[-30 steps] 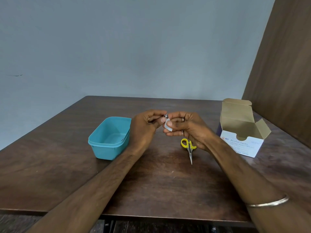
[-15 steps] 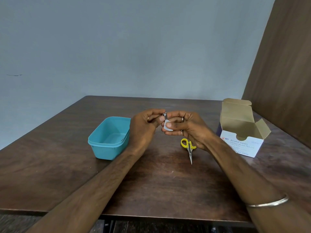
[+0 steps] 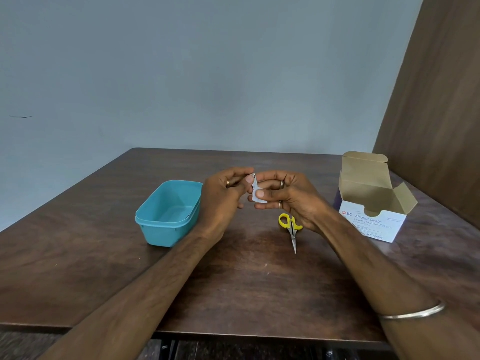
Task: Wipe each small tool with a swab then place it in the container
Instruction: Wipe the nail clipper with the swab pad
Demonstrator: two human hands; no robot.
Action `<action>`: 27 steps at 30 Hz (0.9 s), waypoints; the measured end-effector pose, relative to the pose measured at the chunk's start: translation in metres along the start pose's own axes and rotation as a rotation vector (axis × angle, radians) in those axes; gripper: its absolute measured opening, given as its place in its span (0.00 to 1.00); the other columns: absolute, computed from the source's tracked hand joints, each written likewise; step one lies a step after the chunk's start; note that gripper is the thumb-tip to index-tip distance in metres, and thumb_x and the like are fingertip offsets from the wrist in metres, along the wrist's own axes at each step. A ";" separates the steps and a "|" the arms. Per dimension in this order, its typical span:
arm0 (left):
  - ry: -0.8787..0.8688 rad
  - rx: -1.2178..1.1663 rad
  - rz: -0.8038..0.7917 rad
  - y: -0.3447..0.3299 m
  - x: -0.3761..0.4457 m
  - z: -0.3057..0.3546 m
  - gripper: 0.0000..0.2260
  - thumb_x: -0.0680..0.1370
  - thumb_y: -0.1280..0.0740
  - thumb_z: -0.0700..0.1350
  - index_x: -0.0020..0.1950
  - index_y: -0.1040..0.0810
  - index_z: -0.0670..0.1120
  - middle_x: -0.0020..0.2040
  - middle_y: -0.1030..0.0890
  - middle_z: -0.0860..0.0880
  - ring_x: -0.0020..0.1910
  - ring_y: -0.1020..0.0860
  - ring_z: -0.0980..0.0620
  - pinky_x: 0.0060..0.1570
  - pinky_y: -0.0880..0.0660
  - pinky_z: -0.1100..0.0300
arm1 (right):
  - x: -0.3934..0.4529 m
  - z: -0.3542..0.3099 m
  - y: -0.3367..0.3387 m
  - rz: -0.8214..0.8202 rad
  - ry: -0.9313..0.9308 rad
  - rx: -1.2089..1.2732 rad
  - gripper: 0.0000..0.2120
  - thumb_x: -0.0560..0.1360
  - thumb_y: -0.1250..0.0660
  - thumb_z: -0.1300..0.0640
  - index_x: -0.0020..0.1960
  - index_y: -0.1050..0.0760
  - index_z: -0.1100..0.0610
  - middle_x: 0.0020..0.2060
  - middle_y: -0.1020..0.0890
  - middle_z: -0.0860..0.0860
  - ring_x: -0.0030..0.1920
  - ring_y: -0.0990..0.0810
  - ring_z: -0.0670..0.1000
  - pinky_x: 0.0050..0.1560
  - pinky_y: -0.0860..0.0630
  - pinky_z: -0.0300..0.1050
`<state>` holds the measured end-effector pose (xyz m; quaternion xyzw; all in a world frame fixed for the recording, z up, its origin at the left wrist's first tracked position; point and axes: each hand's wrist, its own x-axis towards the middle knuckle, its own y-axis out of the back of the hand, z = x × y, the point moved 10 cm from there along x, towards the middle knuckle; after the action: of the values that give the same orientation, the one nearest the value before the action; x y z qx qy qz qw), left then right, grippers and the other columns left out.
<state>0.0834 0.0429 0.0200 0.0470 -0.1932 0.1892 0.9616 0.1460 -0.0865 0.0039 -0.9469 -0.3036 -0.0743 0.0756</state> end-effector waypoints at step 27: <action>-0.026 -0.059 0.030 -0.002 -0.001 -0.002 0.15 0.75 0.28 0.37 0.60 0.20 0.48 0.47 0.14 0.48 0.46 0.16 0.52 0.46 0.18 0.58 | -0.002 -0.011 0.018 0.191 0.084 -0.091 0.07 0.77 0.30 0.60 0.54 0.24 0.61 0.43 0.13 0.58 0.39 0.13 0.57 0.33 0.18 0.48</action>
<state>0.0841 0.0411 0.0179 0.0183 -0.2117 0.1971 0.9571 0.1543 -0.1041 0.0121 -0.9700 -0.2048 -0.1200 0.0517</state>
